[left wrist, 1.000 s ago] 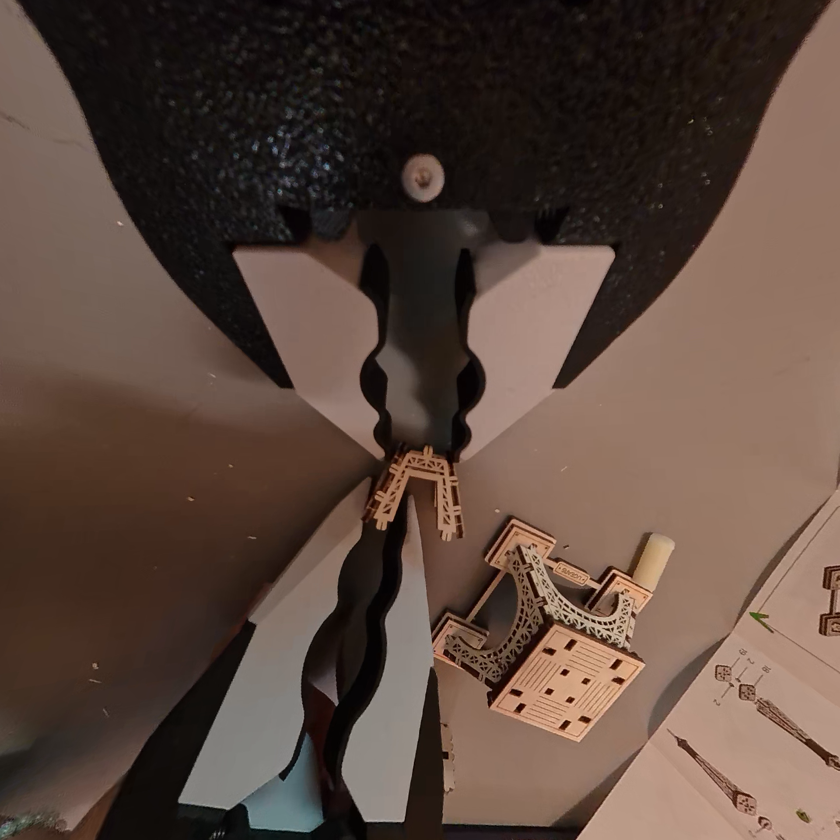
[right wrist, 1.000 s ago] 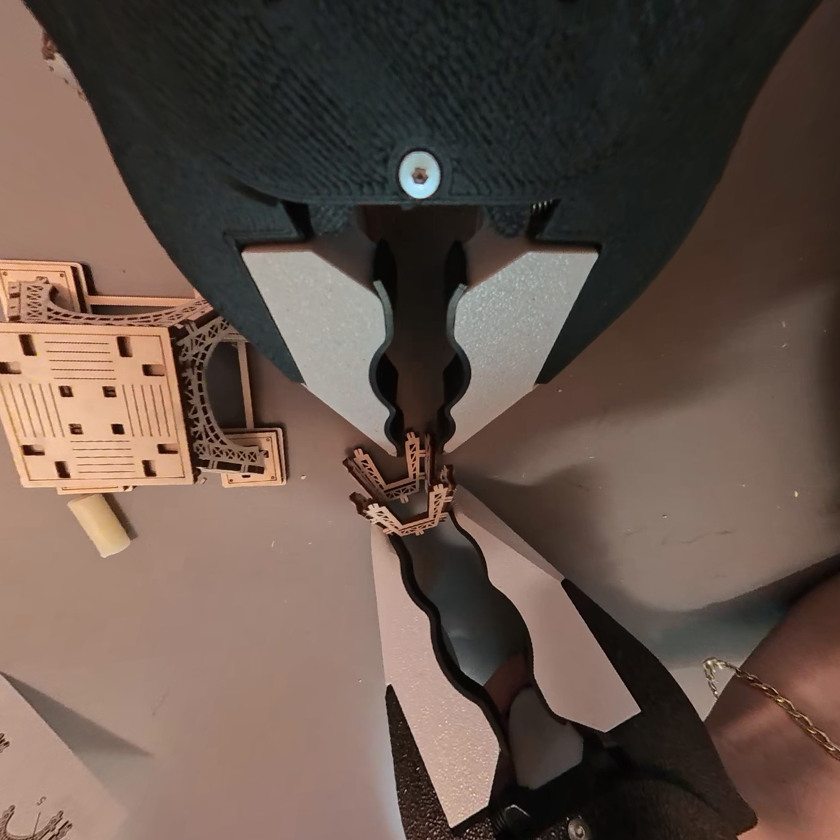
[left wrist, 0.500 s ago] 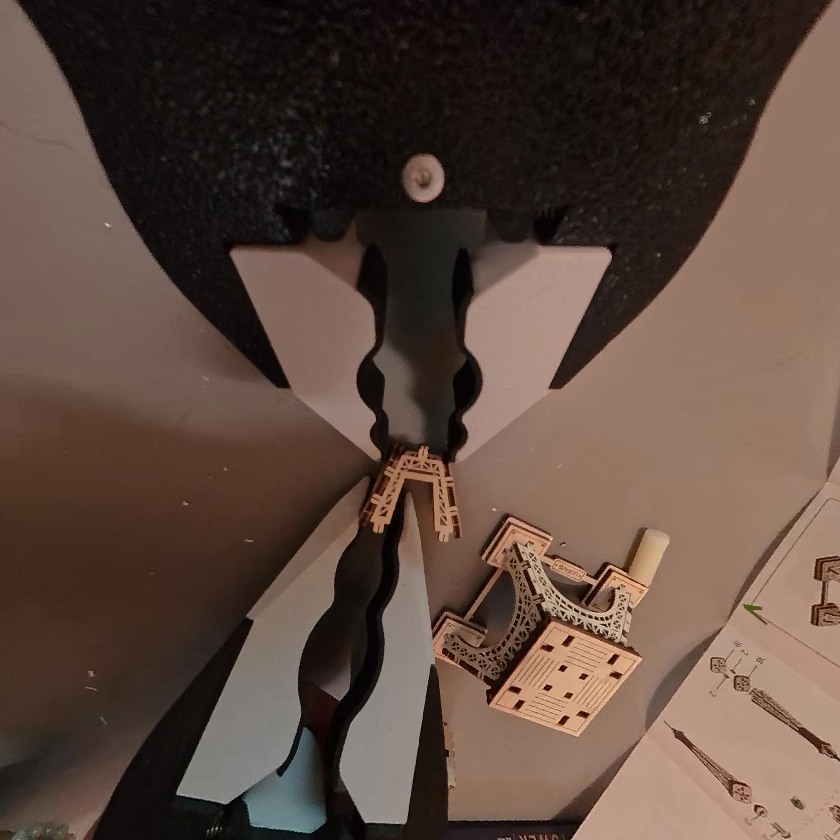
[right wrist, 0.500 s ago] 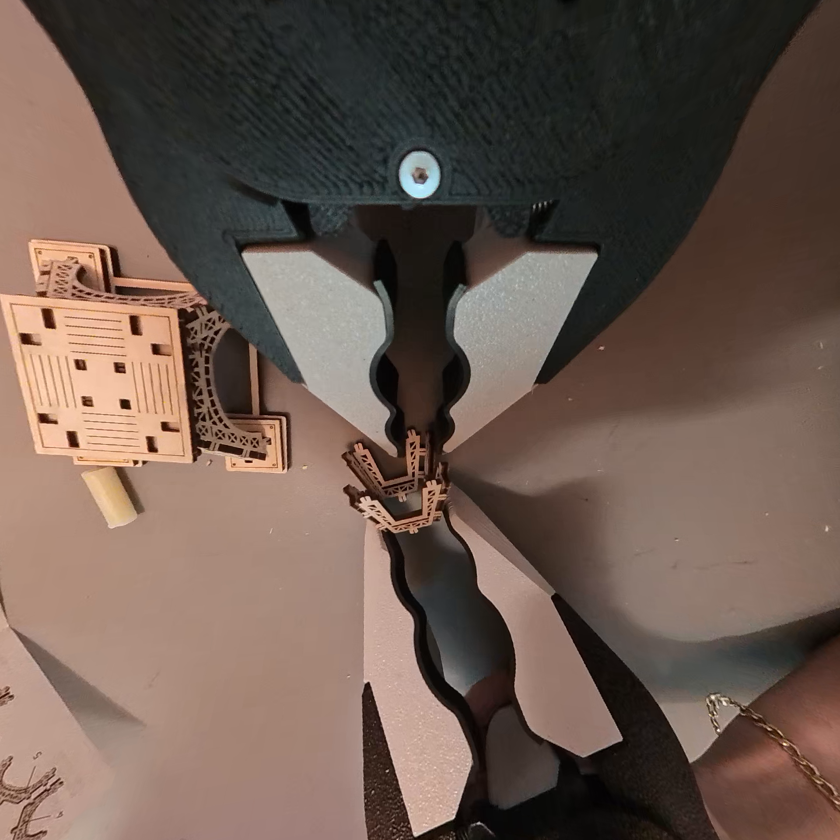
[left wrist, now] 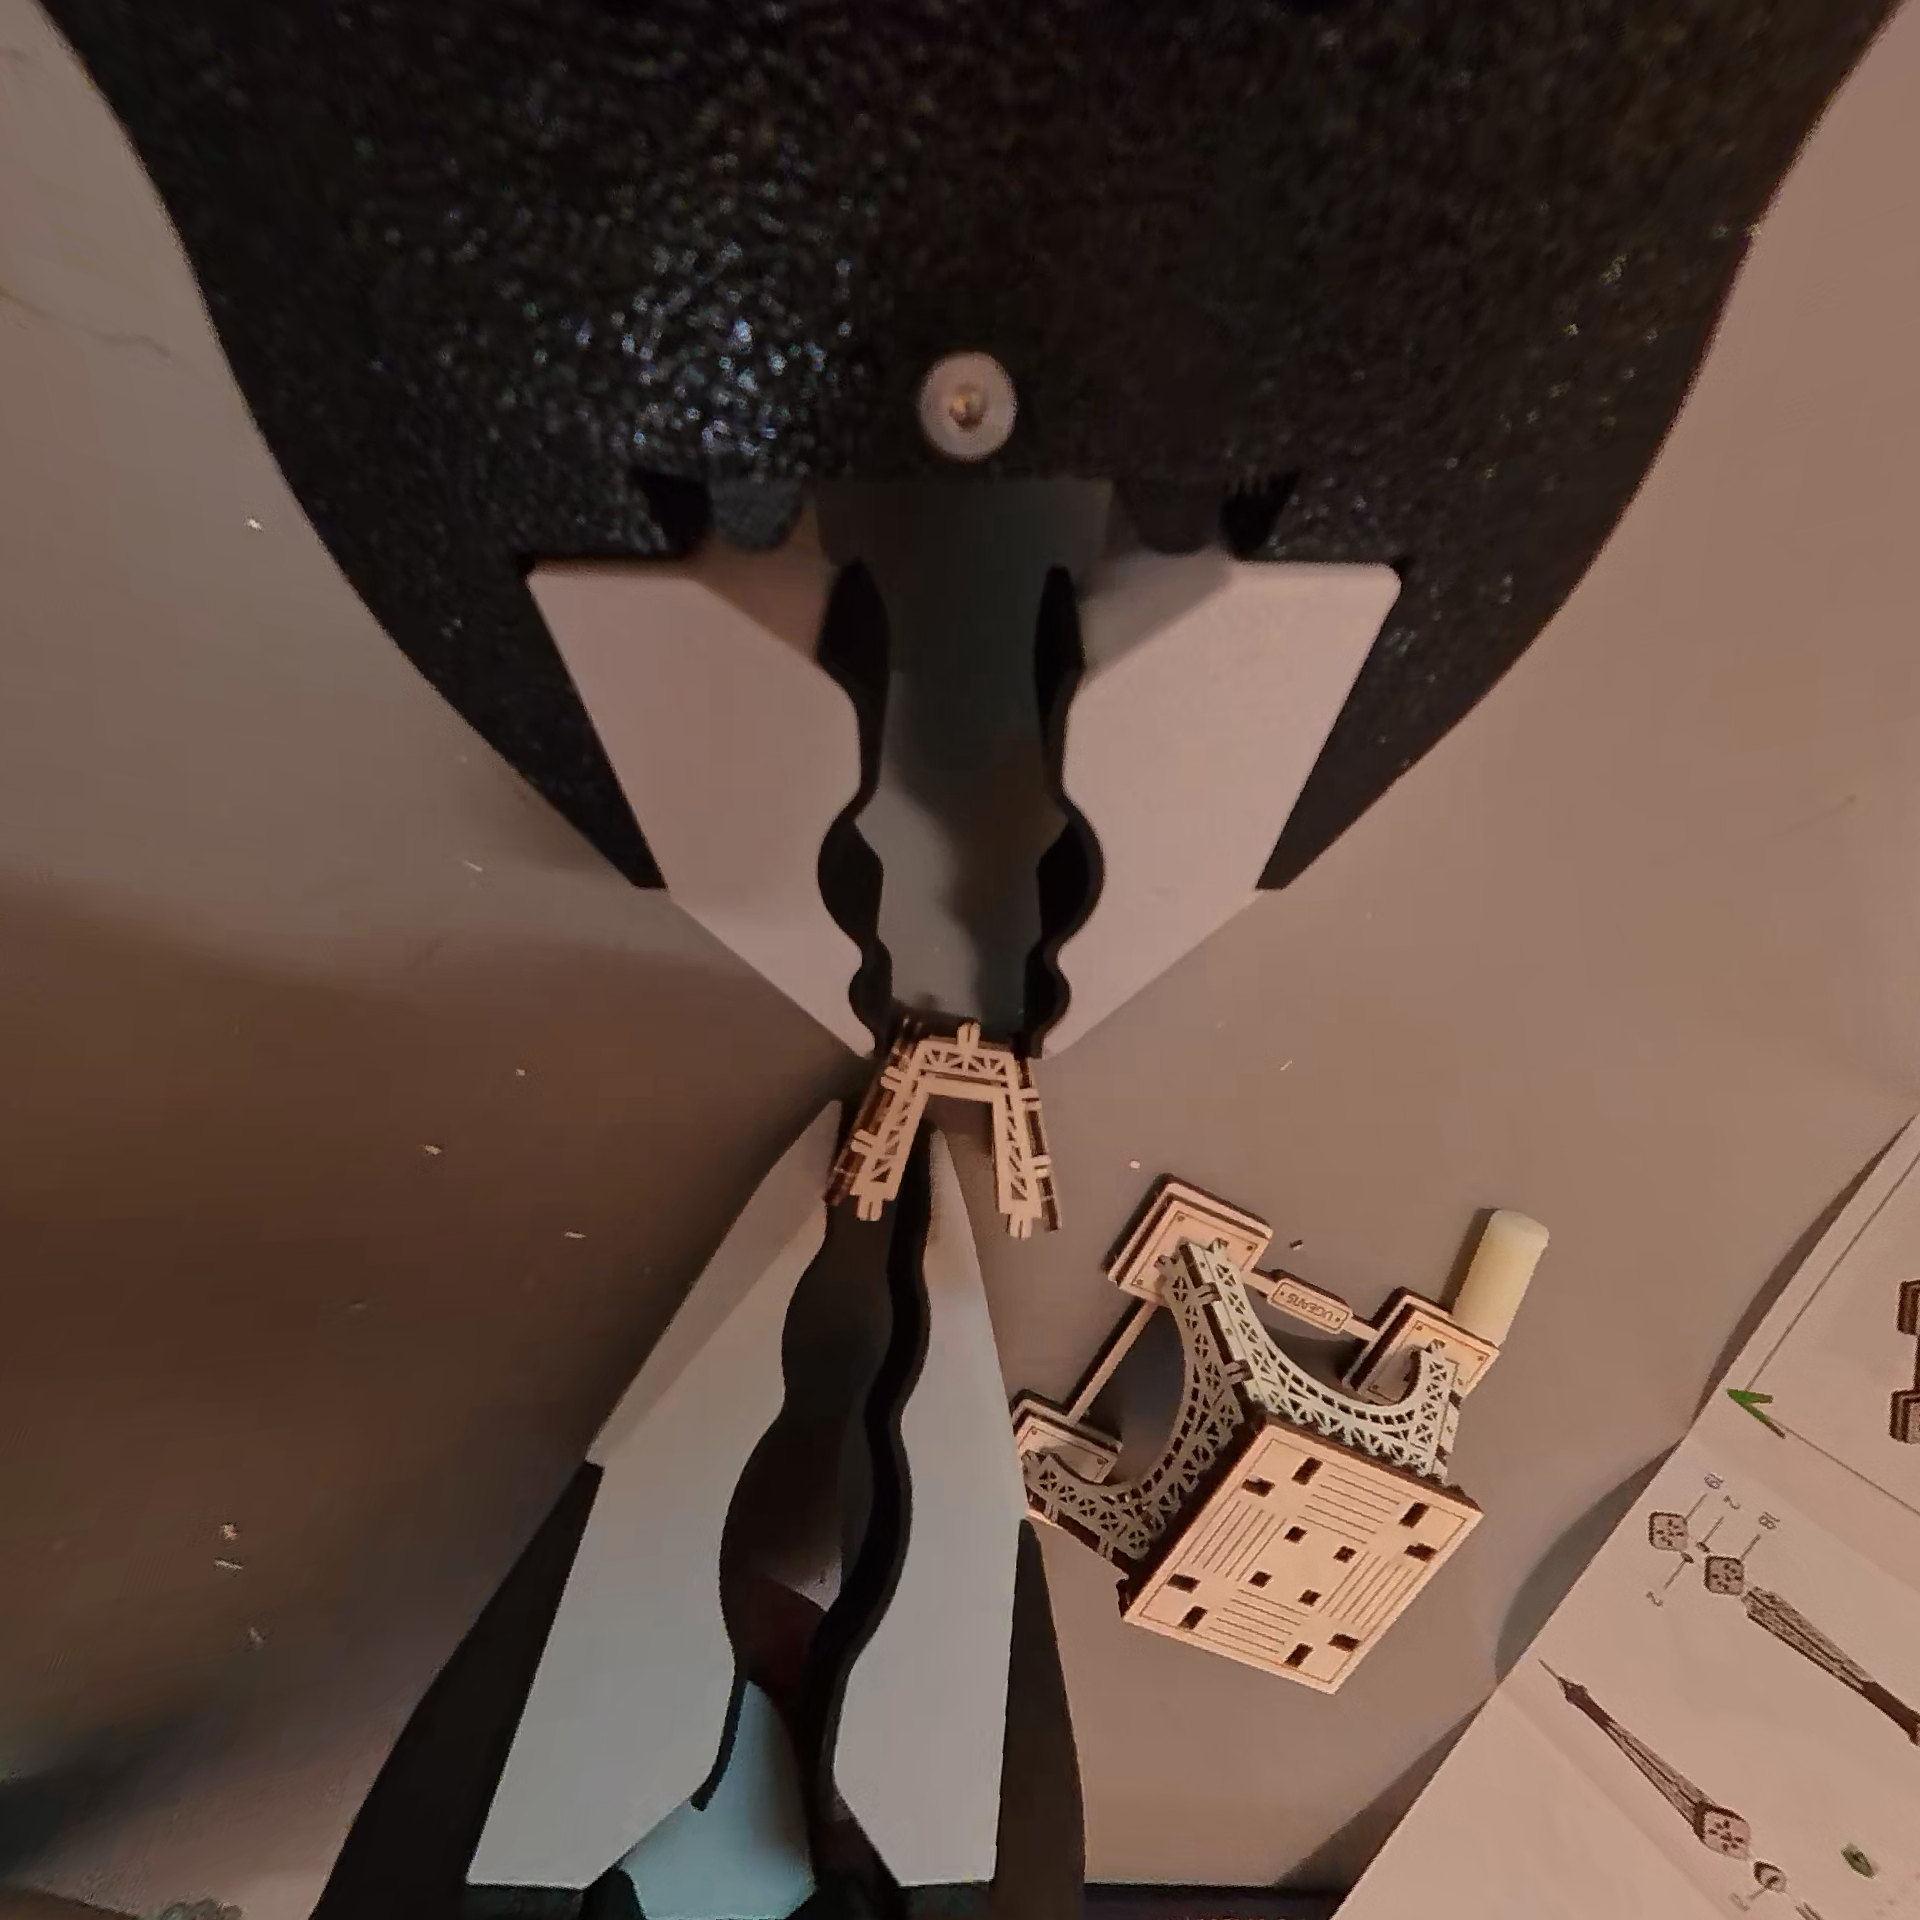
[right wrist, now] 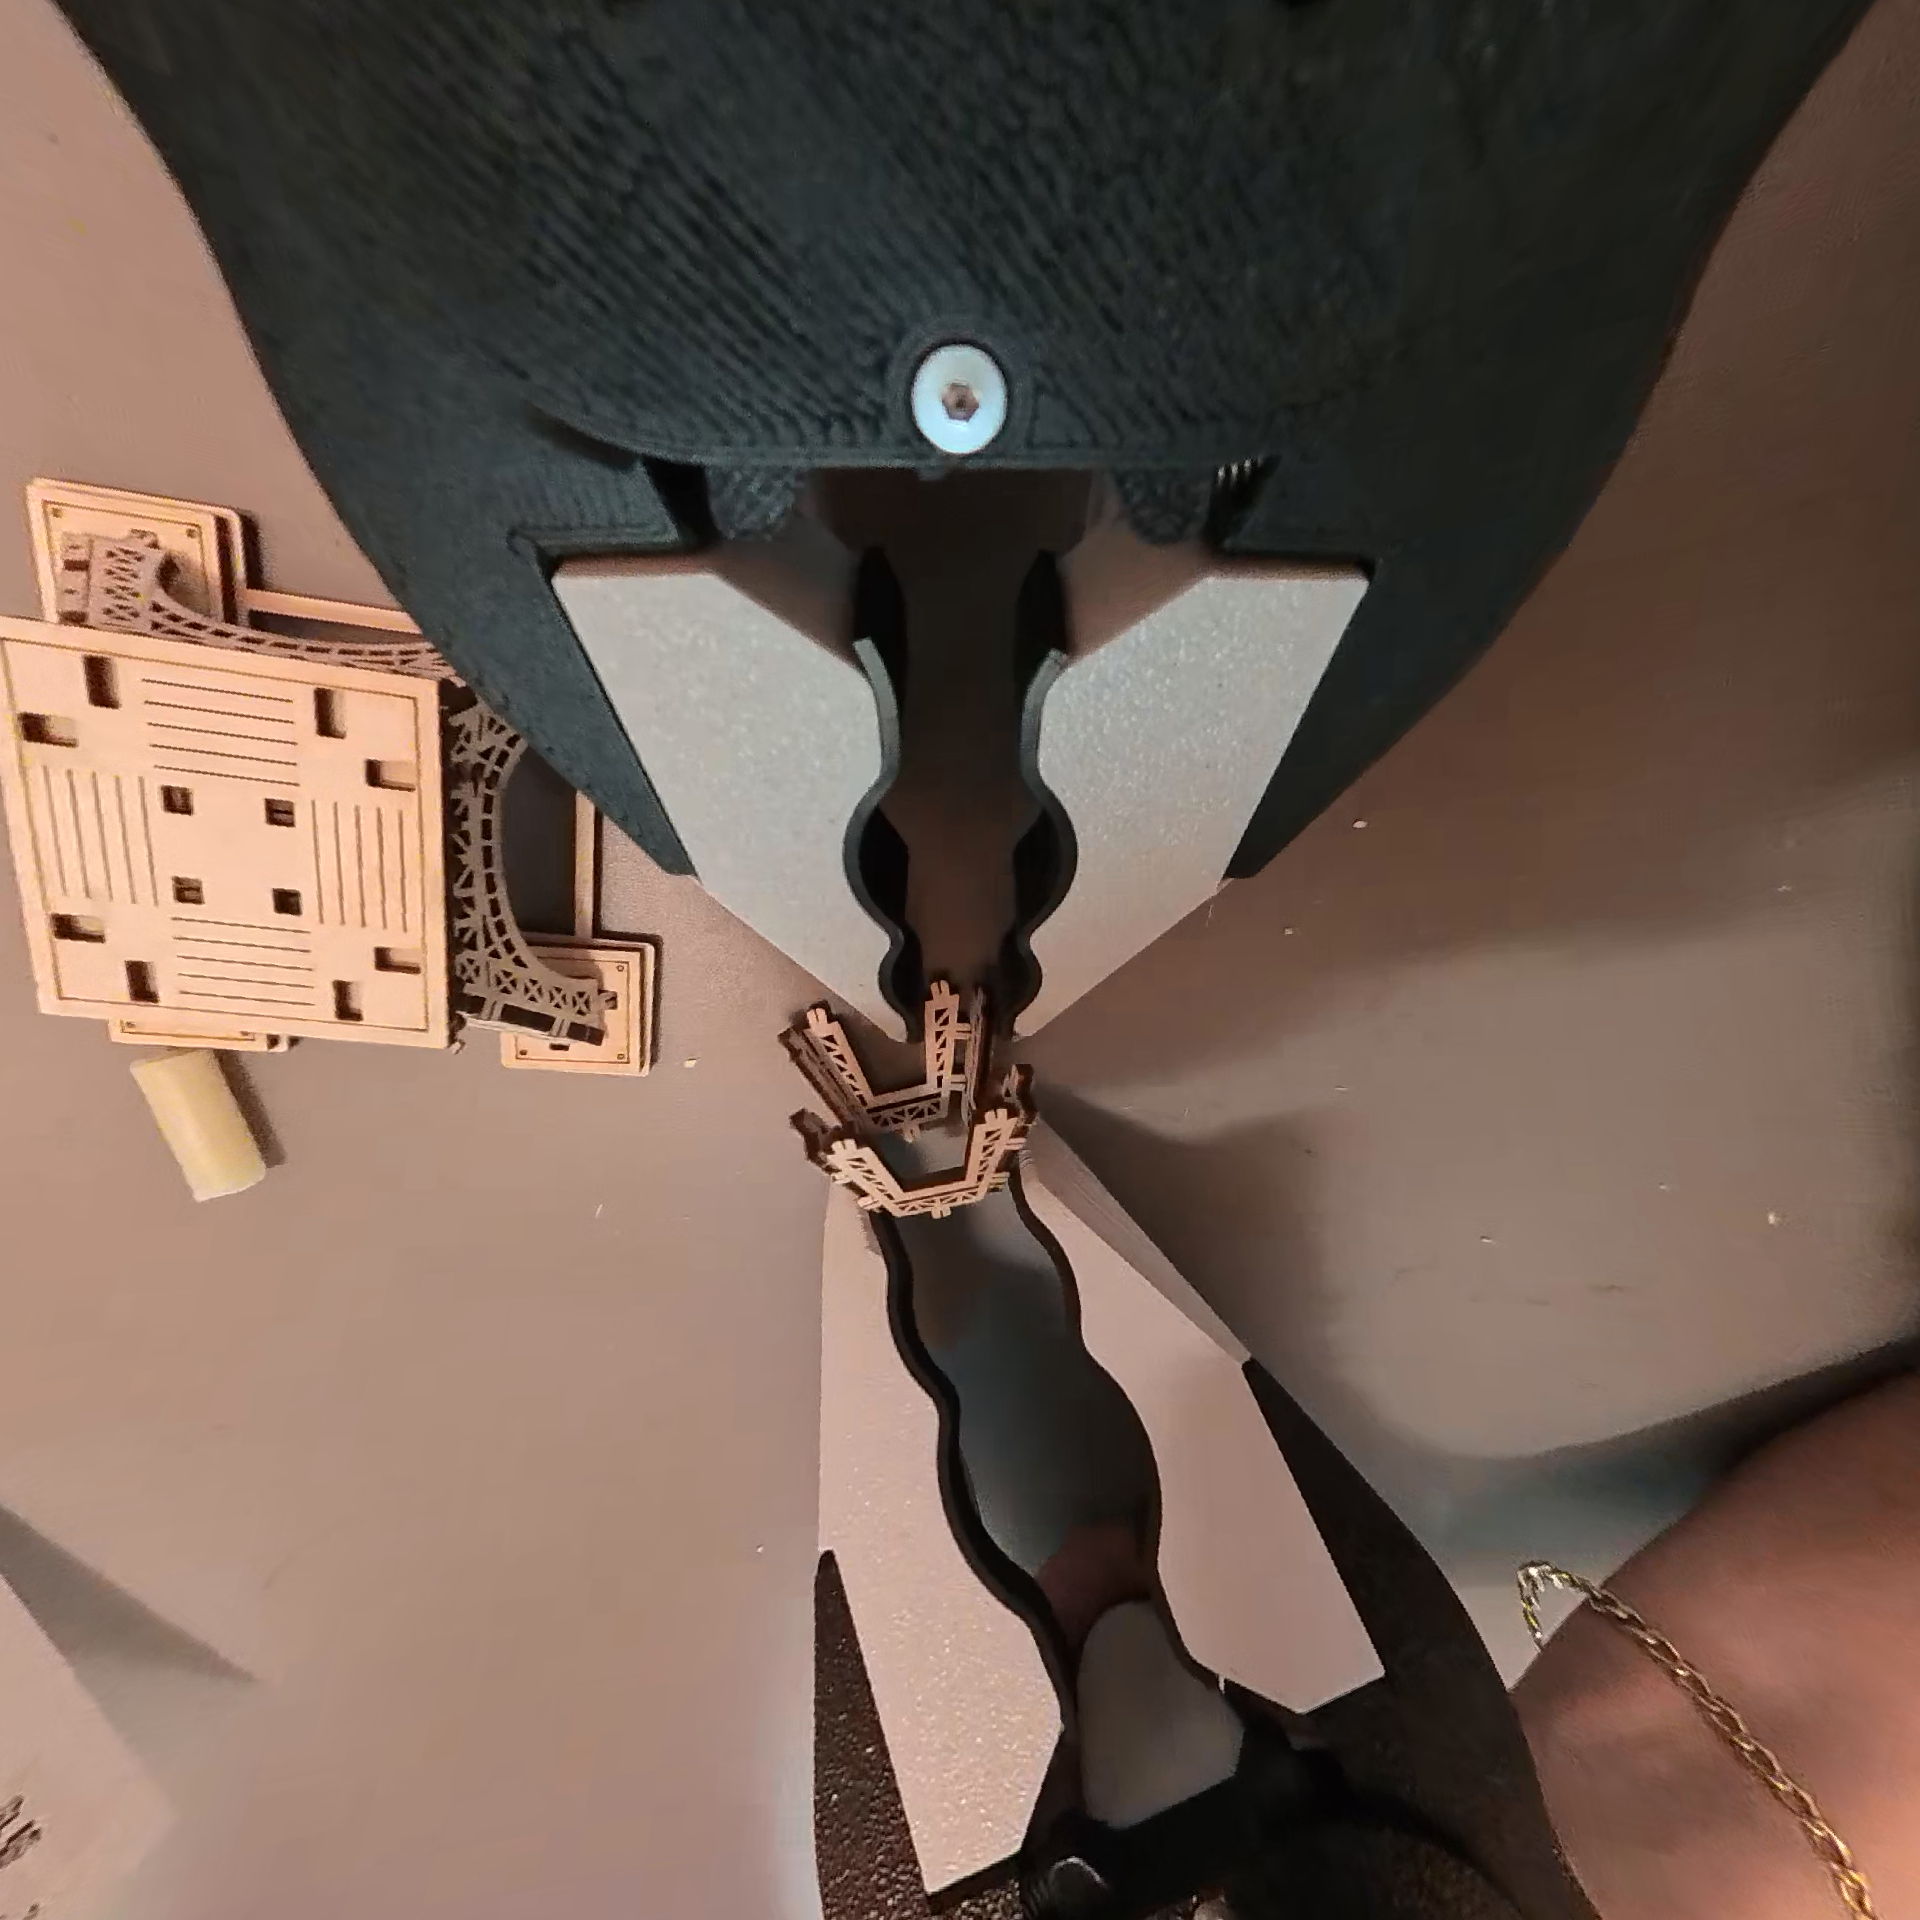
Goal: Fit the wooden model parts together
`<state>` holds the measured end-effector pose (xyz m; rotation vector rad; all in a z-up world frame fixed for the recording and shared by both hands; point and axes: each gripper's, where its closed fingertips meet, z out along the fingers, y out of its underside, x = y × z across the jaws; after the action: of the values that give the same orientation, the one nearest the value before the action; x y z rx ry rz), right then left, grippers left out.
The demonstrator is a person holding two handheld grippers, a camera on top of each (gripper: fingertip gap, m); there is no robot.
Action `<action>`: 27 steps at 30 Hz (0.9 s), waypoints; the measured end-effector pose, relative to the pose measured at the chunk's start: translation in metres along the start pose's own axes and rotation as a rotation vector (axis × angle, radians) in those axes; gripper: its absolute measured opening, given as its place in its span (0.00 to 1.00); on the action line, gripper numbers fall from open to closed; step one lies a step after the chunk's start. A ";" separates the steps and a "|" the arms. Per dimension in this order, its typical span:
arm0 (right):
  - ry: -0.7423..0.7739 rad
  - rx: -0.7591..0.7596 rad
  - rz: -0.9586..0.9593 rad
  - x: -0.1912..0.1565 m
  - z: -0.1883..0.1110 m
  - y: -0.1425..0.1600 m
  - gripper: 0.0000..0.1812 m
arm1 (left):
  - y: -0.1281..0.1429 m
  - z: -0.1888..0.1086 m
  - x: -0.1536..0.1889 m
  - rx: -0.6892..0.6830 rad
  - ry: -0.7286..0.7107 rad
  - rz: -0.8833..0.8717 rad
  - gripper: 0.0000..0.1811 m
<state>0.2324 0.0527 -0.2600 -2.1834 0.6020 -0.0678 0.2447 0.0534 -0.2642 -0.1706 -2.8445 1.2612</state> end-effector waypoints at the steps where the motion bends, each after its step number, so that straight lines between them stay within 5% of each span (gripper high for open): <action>1: 0.000 0.000 -0.002 0.000 0.000 0.000 0.06 | 0.000 0.000 0.001 0.000 0.004 0.001 0.13; 27: 0.005 -0.021 -0.176 0.000 -0.002 0.005 0.06 | -0.001 0.001 0.000 -0.001 0.029 -0.003 0.13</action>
<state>0.2300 0.0491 -0.2622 -2.2527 0.4131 -0.1609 0.2443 0.0522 -0.2642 -0.1838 -2.8196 1.2467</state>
